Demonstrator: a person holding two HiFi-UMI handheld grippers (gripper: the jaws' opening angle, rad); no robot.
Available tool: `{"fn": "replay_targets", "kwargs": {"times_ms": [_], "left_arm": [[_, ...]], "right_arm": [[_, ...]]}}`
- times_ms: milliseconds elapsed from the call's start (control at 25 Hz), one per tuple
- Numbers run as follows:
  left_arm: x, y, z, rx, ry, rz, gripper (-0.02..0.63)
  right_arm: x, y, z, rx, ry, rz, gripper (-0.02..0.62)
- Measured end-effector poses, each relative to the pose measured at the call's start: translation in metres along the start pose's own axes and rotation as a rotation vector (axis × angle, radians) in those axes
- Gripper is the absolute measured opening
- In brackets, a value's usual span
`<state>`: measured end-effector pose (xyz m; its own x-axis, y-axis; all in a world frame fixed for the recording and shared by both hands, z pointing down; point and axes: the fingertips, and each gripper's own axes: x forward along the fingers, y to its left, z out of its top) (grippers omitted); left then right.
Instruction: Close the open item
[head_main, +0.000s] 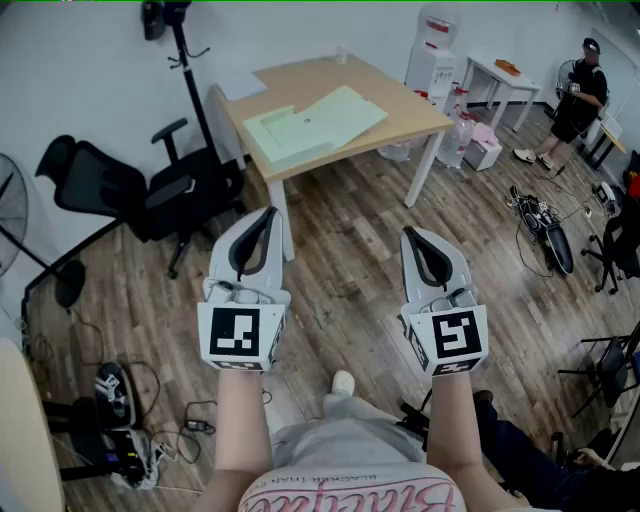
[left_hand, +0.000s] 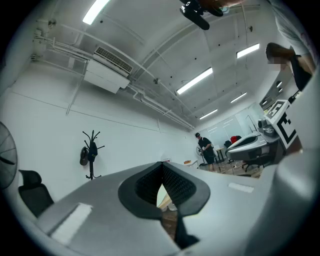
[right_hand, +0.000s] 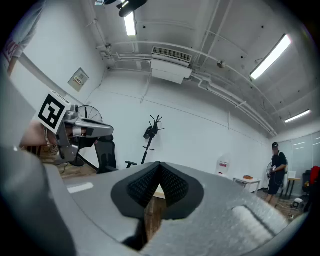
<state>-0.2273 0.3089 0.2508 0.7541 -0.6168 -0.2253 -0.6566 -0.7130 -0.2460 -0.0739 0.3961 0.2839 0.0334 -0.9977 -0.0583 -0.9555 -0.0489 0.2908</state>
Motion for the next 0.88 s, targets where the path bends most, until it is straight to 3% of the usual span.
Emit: {"fn": "replay_targets", "kwargs": {"times_ms": [320, 640, 880], "left_arm": [[0.055, -0.002, -0.014, 0.006, 0.023, 0.001, 0.012], [0.105, -0.003, -0.031, -0.004, 0.037, 0.020, 0.013], [0.134, -0.009, -0.036, -0.011, 0.046, 0.024, 0.012]], "right_arm": [[0.048, -0.032, -0.018, 0.024, 0.000, 0.028, 0.002], [0.084, -0.064, -0.023, 0.058, -0.064, 0.066, 0.003], [0.093, -0.091, -0.027, 0.169, -0.105, 0.094, 0.003]]}}
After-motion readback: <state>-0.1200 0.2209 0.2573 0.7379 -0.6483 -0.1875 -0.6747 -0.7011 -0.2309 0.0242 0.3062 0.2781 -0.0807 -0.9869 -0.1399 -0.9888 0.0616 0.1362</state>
